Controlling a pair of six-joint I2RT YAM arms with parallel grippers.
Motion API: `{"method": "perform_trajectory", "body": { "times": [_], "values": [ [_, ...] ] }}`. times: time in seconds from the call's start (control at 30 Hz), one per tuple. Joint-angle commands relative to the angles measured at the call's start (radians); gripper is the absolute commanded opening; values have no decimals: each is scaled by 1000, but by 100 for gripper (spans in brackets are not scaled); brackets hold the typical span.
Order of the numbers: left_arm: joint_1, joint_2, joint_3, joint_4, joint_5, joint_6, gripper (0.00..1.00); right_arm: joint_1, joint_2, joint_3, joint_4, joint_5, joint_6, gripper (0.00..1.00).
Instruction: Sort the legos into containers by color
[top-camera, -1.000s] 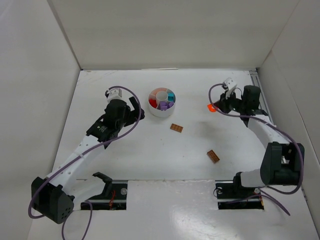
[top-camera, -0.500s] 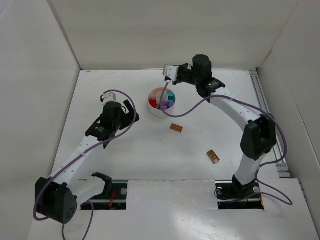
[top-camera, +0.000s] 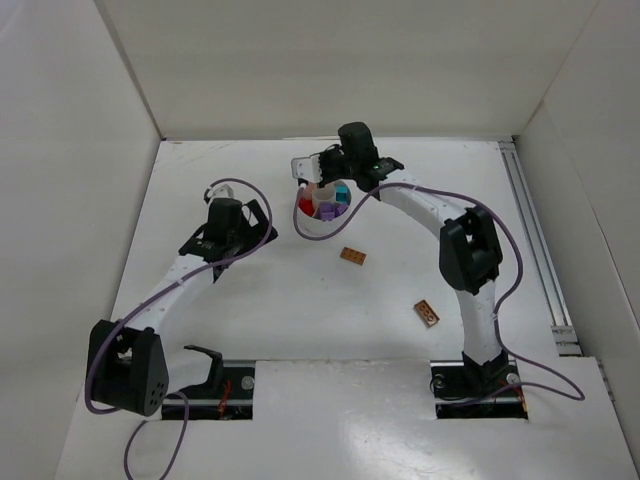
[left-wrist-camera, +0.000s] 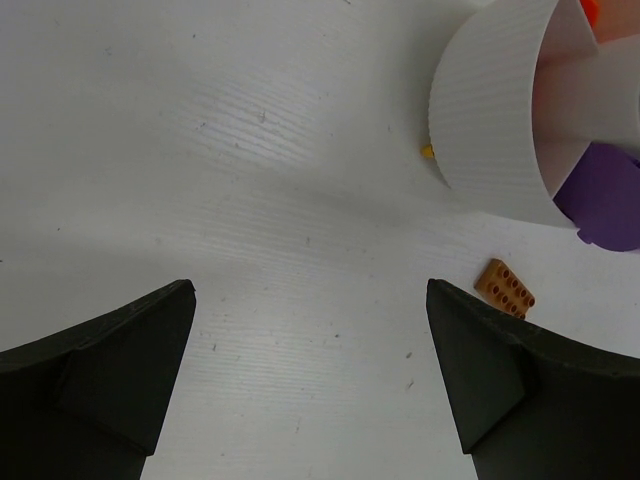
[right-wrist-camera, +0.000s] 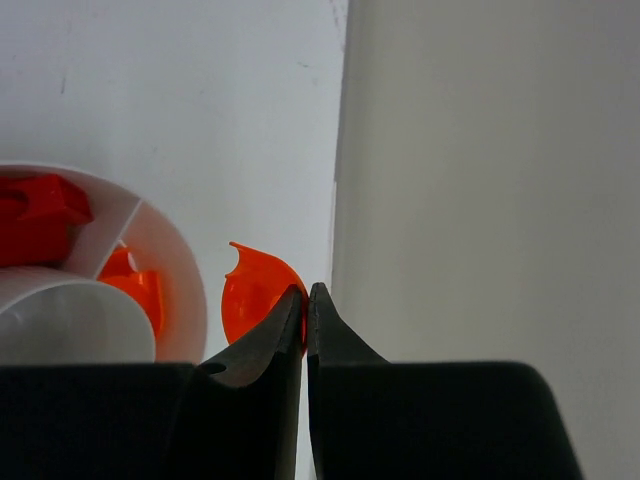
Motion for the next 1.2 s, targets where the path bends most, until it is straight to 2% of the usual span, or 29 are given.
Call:
{"method": "perform_trajectory", "body": {
  "times": [0.0, 0.3, 0.43, 0.6, 0.7, 0.87, 0.93, 1.03, 1.07, 1.13, 1.17],
  "values": [
    [4, 4, -6, 55, 33, 27, 100, 17, 16, 49, -53, 21, -66, 0],
    [13, 23, -6, 64, 51, 37, 100, 36, 63, 79, -192, 50, -187, 0],
    [13, 23, -6, 64, 51, 37, 100, 46, 73, 79, -206, 70, -200, 5],
    [13, 13, -6, 64, 60, 37, 100, 46, 64, 79, -215, 61, -200, 20],
    [13, 4, -6, 55, 60, 37, 100, 46, 51, 70, -225, 50, -200, 21],
    [13, -16, -15, 55, 60, 37, 100, 46, 1, 59, -203, 15, -189, 29],
    [13, -28, -15, 55, 60, 37, 100, 46, -51, 24, -171, -3, -145, 37],
    [-34, -39, -15, 43, 33, 37, 100, 14, -160, -55, -56, -14, -44, 41],
    [-65, -48, -5, 26, 2, 37, 100, 3, -191, -78, -22, -14, -10, 49],
    [-94, -48, -5, 14, -18, 37, 100, -37, -281, -137, 53, -45, 92, 55],
    [-126, -57, -5, 13, -38, 37, 100, -52, -312, -158, 76, -66, 134, 63]
  ]
}}
